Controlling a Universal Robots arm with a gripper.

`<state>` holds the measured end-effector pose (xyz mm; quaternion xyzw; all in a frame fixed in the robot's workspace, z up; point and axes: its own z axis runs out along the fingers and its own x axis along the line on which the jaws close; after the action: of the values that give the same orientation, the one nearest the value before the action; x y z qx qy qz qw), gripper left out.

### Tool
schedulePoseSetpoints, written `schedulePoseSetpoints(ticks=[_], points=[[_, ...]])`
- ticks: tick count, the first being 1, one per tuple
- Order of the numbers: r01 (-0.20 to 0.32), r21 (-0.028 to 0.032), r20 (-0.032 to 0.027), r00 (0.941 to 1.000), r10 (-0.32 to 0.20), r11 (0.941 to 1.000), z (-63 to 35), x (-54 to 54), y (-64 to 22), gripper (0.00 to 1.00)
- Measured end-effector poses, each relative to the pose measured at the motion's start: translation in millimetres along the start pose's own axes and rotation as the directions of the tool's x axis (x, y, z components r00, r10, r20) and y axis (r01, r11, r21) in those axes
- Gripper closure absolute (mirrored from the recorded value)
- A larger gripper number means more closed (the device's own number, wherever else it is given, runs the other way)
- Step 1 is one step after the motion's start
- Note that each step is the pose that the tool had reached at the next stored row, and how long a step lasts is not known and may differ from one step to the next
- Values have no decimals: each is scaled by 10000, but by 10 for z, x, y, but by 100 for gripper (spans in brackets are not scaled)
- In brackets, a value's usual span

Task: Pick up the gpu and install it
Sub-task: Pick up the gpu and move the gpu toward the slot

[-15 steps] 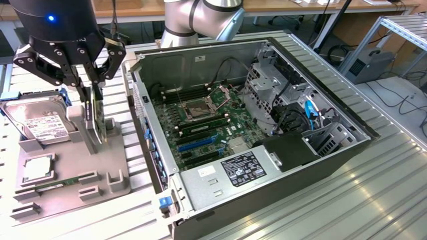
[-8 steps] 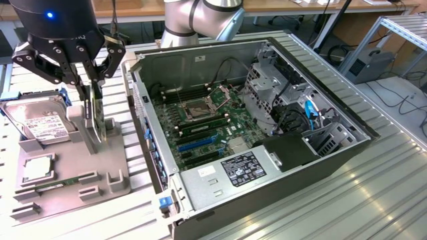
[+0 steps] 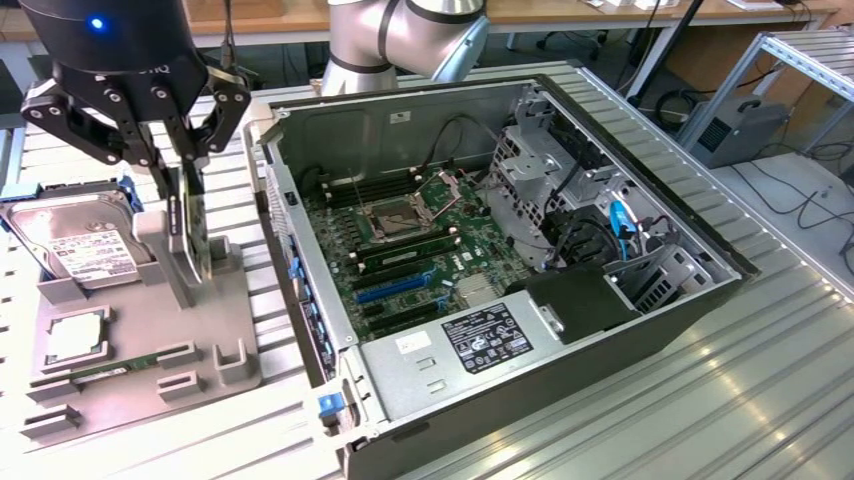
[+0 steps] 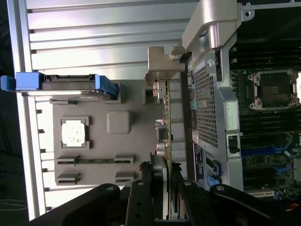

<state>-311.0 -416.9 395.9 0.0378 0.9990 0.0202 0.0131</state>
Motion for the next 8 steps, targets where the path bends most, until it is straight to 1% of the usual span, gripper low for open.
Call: schedulePoseSetpoints(ticks=[8], points=[[0,1,0,10000,0,10000,-32,-1,1,73]])
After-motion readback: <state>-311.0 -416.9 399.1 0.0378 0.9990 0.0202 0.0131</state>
